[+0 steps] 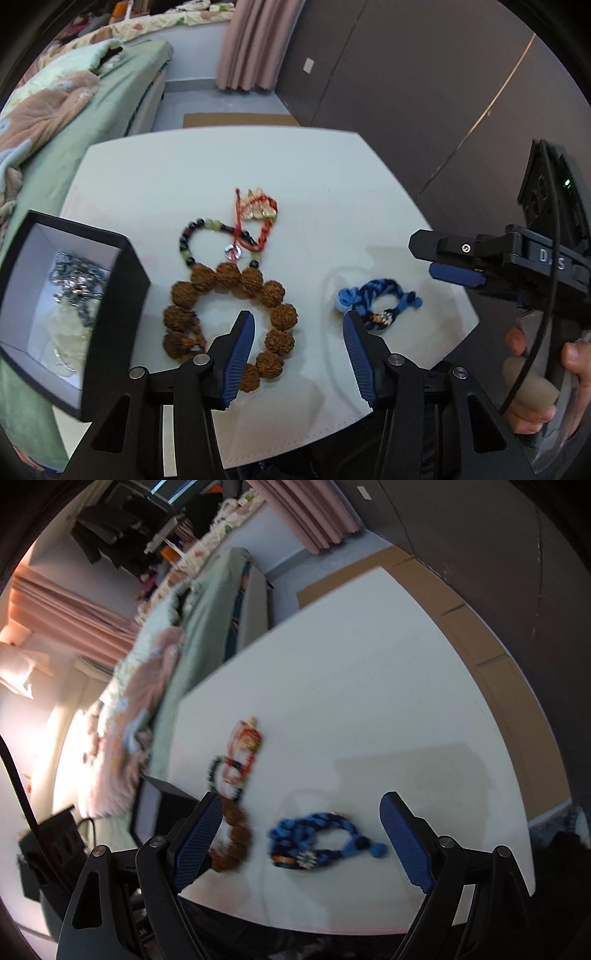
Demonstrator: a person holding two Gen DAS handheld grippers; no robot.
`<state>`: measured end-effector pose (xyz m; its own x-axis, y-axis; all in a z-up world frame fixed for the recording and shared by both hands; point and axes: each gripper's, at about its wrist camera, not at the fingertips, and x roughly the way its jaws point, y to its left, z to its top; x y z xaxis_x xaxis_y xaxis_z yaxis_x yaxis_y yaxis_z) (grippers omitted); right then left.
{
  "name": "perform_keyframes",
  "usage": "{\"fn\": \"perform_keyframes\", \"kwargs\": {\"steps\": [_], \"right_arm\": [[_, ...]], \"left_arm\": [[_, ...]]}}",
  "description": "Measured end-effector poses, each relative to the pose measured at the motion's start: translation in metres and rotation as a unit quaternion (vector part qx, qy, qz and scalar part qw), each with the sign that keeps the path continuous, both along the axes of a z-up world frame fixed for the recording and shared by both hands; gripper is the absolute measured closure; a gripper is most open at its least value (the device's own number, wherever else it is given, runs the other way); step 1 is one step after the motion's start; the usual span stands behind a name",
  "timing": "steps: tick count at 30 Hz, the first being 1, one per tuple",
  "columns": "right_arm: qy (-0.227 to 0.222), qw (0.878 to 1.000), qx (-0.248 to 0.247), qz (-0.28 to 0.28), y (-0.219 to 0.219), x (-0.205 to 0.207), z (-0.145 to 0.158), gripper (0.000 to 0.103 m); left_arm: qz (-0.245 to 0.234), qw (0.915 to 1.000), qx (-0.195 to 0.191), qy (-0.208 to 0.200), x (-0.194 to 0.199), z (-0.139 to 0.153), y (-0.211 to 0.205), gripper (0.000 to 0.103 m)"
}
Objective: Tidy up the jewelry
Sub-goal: 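Grasp the brown rudraksha bead bracelet with the left tool and lift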
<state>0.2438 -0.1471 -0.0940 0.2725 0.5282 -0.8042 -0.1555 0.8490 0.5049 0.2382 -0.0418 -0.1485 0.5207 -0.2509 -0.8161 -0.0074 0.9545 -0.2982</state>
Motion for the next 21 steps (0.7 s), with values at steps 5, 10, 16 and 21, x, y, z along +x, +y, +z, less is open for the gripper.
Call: {"fn": "perform_keyframes", "kwargs": {"steps": [5, 10, 16, 21], "right_arm": [[-0.004, 0.999, -0.036, 0.016, 0.001, -0.001, -0.003, 0.015], [-0.02, 0.993, -0.1, 0.057, 0.02, -0.005, -0.009, 0.015], [-0.029, 0.984, -0.16, 0.074, 0.028, -0.008, -0.018, 0.015], [-0.043, 0.977, -0.194, 0.081, 0.029, -0.012, -0.02, 0.018]], "left_arm": [[-0.002, 0.9993, 0.02, 0.033, 0.012, -0.023, -0.005, 0.061], [0.001, 0.9983, 0.052, 0.027, 0.017, -0.026, -0.004, 0.083], [0.022, 0.9991, 0.031, -0.017, 0.013, 0.009, 0.02, 0.084], [0.042, 0.9972, 0.017, -0.059, 0.006, 0.048, 0.043, 0.084]]}}
